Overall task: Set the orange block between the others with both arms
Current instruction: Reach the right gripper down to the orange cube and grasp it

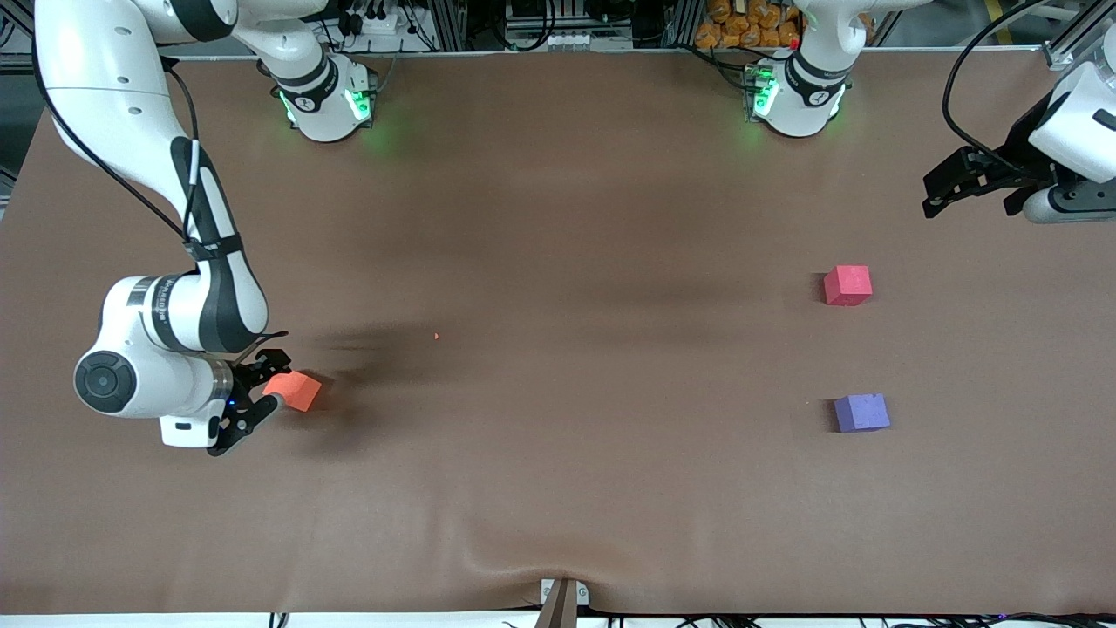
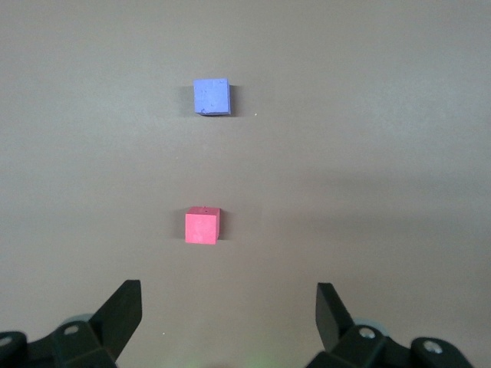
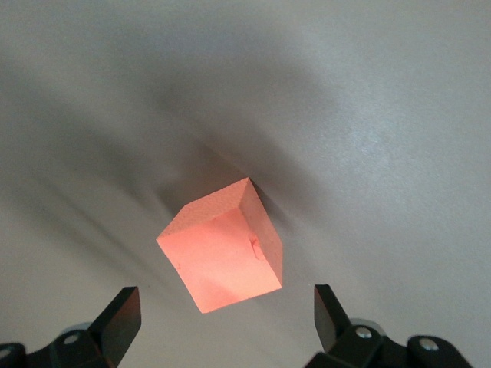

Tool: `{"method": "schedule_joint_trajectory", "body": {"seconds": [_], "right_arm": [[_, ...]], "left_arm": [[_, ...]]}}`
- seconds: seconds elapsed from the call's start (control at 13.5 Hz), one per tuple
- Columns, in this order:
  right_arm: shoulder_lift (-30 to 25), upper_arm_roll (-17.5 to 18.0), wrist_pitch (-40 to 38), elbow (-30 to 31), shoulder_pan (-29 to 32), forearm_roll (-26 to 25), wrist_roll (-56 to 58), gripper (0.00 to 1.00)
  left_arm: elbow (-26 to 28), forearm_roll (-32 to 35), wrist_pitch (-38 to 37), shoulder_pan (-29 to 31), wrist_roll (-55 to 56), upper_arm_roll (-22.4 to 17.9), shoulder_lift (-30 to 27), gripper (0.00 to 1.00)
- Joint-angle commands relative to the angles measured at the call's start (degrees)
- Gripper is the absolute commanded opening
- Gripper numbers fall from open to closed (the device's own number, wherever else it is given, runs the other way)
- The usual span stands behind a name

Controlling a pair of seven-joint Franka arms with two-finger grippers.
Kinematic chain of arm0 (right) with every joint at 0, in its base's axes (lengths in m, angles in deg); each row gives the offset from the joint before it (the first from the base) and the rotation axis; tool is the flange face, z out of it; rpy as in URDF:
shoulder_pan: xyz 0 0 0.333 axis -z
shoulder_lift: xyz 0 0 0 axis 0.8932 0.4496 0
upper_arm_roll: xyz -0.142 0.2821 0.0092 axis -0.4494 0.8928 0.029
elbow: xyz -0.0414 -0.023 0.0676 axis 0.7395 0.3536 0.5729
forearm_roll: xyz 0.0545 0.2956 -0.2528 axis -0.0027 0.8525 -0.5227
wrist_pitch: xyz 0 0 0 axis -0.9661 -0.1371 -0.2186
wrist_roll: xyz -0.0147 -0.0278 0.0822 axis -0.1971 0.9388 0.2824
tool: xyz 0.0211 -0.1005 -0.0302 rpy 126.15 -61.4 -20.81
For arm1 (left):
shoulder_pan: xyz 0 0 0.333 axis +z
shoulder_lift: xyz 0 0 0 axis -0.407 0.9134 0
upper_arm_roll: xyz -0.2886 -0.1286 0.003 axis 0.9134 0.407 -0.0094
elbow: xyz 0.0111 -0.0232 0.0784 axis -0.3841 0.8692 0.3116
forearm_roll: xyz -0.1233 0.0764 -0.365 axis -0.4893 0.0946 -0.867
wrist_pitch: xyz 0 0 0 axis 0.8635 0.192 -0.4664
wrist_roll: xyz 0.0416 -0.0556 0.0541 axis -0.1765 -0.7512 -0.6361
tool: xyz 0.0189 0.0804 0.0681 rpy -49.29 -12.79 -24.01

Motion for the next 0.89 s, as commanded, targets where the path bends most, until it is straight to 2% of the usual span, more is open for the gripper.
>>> {"method": "schedule_joint_trajectory", "body": {"seconds": [0.0, 0.81], "right_arm": [[1.04, -0.06, 0.55, -0.52, -0.37, 1.25, 3.19, 1.0], [4.73, -0.06, 3.8, 1.15, -1.17, 1.25, 12.07, 1.0]], "left_arm": [[-1.04, 0.09, -0.23, -0.16, -0.52, 0.08, 0.55, 1.0], [-1.04, -0.7, -1.46, 0.1, -0.52, 0.17, 1.34, 1.0]]}}
